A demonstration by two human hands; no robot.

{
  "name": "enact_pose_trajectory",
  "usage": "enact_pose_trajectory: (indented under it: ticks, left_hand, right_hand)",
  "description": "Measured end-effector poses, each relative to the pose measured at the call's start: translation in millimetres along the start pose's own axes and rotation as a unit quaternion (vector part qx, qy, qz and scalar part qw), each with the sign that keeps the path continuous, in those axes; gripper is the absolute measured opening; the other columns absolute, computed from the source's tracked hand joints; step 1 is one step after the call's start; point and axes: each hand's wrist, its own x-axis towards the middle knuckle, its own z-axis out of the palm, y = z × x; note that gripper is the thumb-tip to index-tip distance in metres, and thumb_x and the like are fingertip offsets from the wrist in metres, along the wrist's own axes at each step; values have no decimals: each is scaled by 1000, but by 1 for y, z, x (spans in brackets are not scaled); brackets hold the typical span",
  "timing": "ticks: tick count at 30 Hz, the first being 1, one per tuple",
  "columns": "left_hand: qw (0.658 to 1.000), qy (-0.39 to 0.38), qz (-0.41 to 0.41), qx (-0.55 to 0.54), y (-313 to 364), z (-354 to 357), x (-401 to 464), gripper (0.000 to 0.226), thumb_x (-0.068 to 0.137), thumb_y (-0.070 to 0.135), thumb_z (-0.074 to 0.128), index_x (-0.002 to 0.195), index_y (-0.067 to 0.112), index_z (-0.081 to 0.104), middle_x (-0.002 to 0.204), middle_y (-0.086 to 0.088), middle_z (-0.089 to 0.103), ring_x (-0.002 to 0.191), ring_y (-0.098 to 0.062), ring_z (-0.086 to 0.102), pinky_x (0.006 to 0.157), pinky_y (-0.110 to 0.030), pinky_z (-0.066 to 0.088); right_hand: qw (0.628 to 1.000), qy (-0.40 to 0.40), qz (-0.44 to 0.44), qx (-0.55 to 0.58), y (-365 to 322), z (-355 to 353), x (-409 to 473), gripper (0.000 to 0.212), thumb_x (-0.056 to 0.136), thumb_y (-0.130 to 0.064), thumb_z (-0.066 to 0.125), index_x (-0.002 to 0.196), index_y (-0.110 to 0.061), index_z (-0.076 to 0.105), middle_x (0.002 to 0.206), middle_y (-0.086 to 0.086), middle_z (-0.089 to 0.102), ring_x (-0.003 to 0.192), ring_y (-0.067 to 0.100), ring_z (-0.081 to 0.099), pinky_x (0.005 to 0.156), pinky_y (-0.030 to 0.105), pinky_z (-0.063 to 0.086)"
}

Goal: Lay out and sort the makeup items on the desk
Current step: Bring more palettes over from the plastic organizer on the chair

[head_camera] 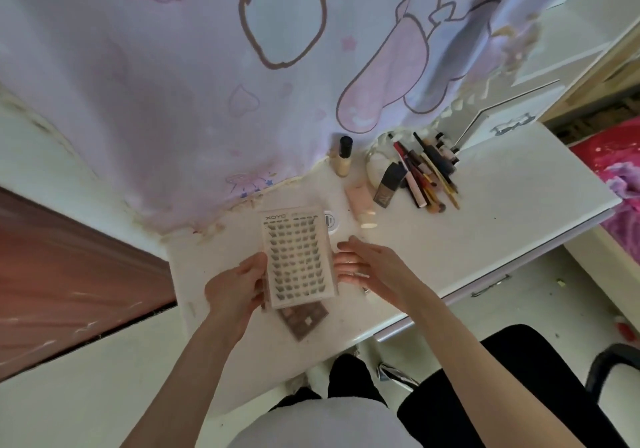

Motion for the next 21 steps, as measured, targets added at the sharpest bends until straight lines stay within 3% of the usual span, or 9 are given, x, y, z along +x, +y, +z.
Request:
enact_pose_trajectory:
  ticks: [3, 6, 9, 11, 14, 16, 18, 21]
  left_hand:
    - [998, -49, -6, 37, 5, 42, 0, 23, 96, 25, 49, 106, 10, 64, 92, -3, 71, 78, -16, 67, 68, -31, 52]
    - [993, -91, -7, 72, 2, 89, 3, 23, 96, 23, 48, 104, 10, 64, 78, 2, 72, 71, -12, 67, 69, -31, 52]
    - [985, -113, -7, 127, -6, 139, 3, 20, 95, 25, 50, 95, 14, 66, 86, 0, 73, 85, -19, 68, 83, -37, 53]
    - [976, -151, 0, 156, -9, 173, 1, 22, 96, 26, 48, 96, 14, 67, 86, 1, 73, 82, -15, 68, 80, -31, 53]
    - [961, -201, 16, 187, -10, 224, 3, 30, 99, 30, 39, 97, 15, 65, 91, 0, 70, 82, -13, 66, 74, -25, 52]
    - [942, -205, 64, 257, -18, 248, 12, 31, 100, 31, 33, 109, 19, 60, 107, -2, 63, 101, -16, 59, 85, -29, 48]
    - [868, -185, 157, 433, -33, 259, 30, 37, 99, 33, 35, 131, 19, 47, 132, -3, 48, 126, -19, 42, 103, -29, 32]
    - [684, -194, 228, 666, -55, 262, 53, 58, 98, 35, 37, 148, 16, 14, 155, -9, 11, 143, -23, 9, 113, -33, 15]
  right_hand:
    - [999, 7, -26, -34, -15, -30, -6, 20, 92, -21, 58, 107, -9, 64, 103, 12, 71, 97, 25, 67, 93, 39, 51]
    - [999, 16, -24, -29, -19, -72, -15, 19, 92, -19, 56, 107, -12, 66, 100, 5, 72, 90, 19, 69, 83, 33, 53]
    - [997, 69, -25, 23, -18, -114, -23, 20, 91, -13, 57, 107, -6, 66, 95, 8, 71, 85, 21, 65, 85, 37, 52]
    - [993, 109, -28, 48, -17, -140, -28, 22, 92, -13, 56, 109, -3, 64, 96, 10, 69, 88, 24, 63, 88, 41, 50]
    - [979, 166, -47, 105, -17, -174, -33, 23, 94, -13, 52, 110, -1, 63, 95, 10, 69, 87, 22, 65, 77, 35, 53]
    - [960, 213, -60, 170, -18, -194, -33, 22, 94, -10, 51, 109, 1, 62, 91, 9, 68, 83, 21, 63, 74, 32, 52]
    - [934, 272, -70, 220, -21, -217, -29, 19, 95, -8, 49, 107, 0, 61, 89, 8, 67, 78, 20, 62, 70, 32, 52]
    - [898, 348, -82, 256, -36, -253, -11, 16, 93, -3, 47, 100, -3, 61, 83, 6, 66, 74, 19, 64, 62, 28, 56]
